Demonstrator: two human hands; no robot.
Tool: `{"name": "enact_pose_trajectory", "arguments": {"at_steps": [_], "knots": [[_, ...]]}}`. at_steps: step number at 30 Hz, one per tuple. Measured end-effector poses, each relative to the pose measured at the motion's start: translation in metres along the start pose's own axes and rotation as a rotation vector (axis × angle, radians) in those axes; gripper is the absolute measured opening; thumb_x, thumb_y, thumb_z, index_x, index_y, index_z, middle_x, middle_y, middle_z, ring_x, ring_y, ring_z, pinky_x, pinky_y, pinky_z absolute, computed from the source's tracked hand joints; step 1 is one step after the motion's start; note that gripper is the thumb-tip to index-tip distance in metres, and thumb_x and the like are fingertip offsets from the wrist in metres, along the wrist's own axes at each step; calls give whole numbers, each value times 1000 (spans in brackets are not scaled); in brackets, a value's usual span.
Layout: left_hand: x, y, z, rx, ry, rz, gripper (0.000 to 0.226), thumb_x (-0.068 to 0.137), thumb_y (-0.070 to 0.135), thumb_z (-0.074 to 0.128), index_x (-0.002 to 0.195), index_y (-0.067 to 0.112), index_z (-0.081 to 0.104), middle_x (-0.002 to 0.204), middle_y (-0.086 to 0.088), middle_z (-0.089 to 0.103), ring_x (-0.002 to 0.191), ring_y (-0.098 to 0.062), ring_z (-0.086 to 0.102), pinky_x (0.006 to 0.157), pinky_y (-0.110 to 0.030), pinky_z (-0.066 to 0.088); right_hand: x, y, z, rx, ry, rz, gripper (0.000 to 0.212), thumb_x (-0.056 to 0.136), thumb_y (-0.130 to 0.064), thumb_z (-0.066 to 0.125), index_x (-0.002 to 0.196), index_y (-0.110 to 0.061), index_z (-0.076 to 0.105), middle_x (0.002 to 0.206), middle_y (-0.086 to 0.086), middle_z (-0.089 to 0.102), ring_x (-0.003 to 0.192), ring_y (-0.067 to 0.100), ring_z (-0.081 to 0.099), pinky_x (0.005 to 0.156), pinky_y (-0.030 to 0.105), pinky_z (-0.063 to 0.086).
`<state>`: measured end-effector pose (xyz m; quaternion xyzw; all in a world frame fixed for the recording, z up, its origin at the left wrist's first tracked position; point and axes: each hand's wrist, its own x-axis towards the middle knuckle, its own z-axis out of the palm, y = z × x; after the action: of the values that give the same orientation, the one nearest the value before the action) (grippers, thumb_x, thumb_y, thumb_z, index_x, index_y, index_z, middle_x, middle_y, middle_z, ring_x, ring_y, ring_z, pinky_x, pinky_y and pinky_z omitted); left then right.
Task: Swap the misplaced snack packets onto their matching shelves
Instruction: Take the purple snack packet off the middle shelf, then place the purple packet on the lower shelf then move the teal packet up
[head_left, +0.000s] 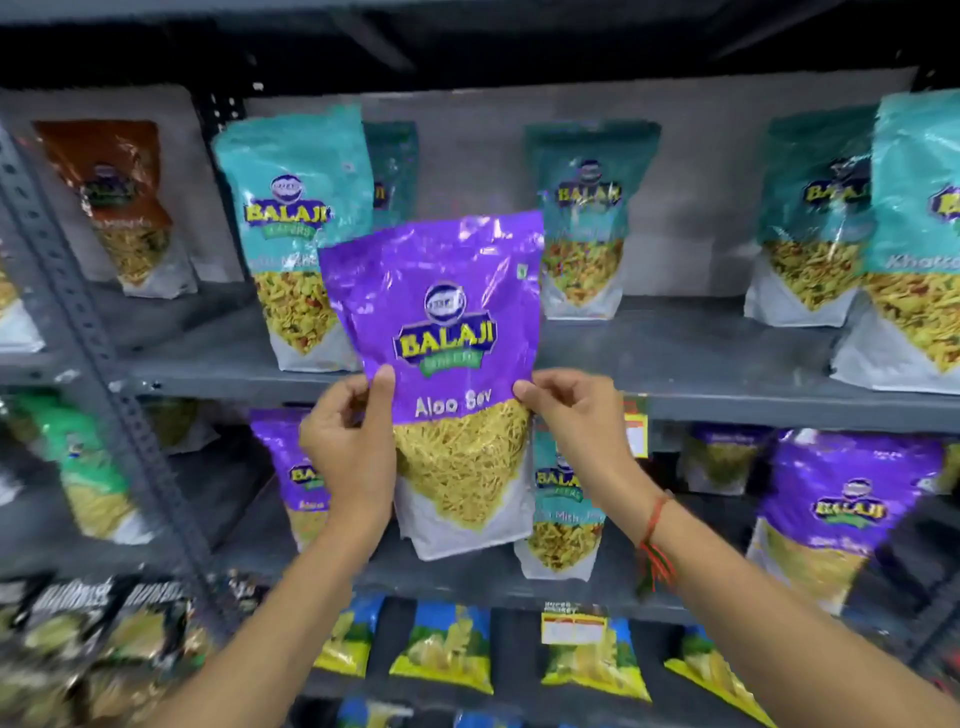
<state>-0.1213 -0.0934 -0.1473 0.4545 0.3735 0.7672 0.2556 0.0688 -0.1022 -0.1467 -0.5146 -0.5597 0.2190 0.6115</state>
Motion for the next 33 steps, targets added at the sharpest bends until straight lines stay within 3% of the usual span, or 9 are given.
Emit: {"name": "enact_pose_trajectory", "arguments": {"at_steps": [3, 6, 9, 12, 16, 22, 28, 30, 33], "knots": [[-19, -43, -38, 129, 8, -45, 25, 88, 20, 68, 65, 28, 61, 58, 10, 52, 55, 1, 41, 56, -17, 38, -31, 32, 18, -97, -65, -1, 16, 83, -18, 75, 68, -14, 74, 49, -18, 59, 50, -3, 48, 58, 24, 39], [-37, -80, -60, 286, -26, -107, 25, 87, 17, 69, 64, 17, 60, 56, 4, 50, 49, 1, 44, 53, -13, 37, -50, 72, 34, -219, -125, 34, 27, 83, -20, 74, 60, -13, 65, 49, -8, 50, 50, 5, 39, 55, 28, 33], [-42, -120, -70, 384, -61, -178, 21, 83, 17, 73, 64, 14, 65, 55, 0, 54, 52, -8, 45, 58, -32, 41, -57, 118, 49, -327, -167, 129, 34, 84, -27, 74, 52, -26, 61, 46, -10, 55, 47, 4, 47, 52, 22, 33], [-38, -160, -71, 509, -93, -264, 22, 80, 22, 75, 63, 13, 65, 56, -6, 54, 55, -19, 42, 59, -36, 37, -55, 154, 60, -425, -168, 213, 32, 85, -34, 72, 58, -18, 66, 50, 0, 60, 48, 8, 50, 53, 30, 37], [-30, -197, -63, 546, -95, -358, 22, 80, 25, 76, 63, 15, 65, 60, -9, 57, 58, -17, 45, 62, -43, 43, -42, 182, 73, -521, -170, 275, 47, 85, -34, 71, 46, -26, 47, 43, -3, 47, 45, 7, 40, 51, 29, 33], [-13, -233, -49, 506, -66, -475, 15, 78, 21, 78, 79, 6, 76, 67, -5, 67, 61, -15, 54, 70, -44, 50, -28, 207, 89, -490, -151, 295, 34, 88, -27, 69, 56, -18, 61, 55, 5, 61, 51, 19, 50, 53, 28, 33], [-16, -249, -51, 463, -74, -497, 20, 78, 17, 78, 87, 0, 76, 74, -16, 70, 70, -23, 60, 78, -50, 52, -37, 211, 91, -475, -131, 262, 59, 90, -18, 67, 45, -33, 34, 40, -12, 37, 39, 4, 45, 42, 15, 30], [-17, -245, -48, 454, -52, -553, 25, 79, 19, 78, 96, 0, 74, 88, -17, 73, 84, -32, 67, 85, -48, 54, -39, 210, 90, -474, -142, 280, 50, 92, -21, 67, 49, -32, 43, 46, -10, 49, 44, 3, 46, 45, 14, 27], [-26, -226, -37, 438, 19, -458, 29, 78, 19, 78, 103, 10, 67, 99, -14, 70, 90, -35, 67, 78, -37, 51, -45, 206, 84, -410, -143, 315, 16, 91, -29, 67, 81, -20, 75, 77, -1, 78, 70, 14, 69, 62, 27, 49]]}}
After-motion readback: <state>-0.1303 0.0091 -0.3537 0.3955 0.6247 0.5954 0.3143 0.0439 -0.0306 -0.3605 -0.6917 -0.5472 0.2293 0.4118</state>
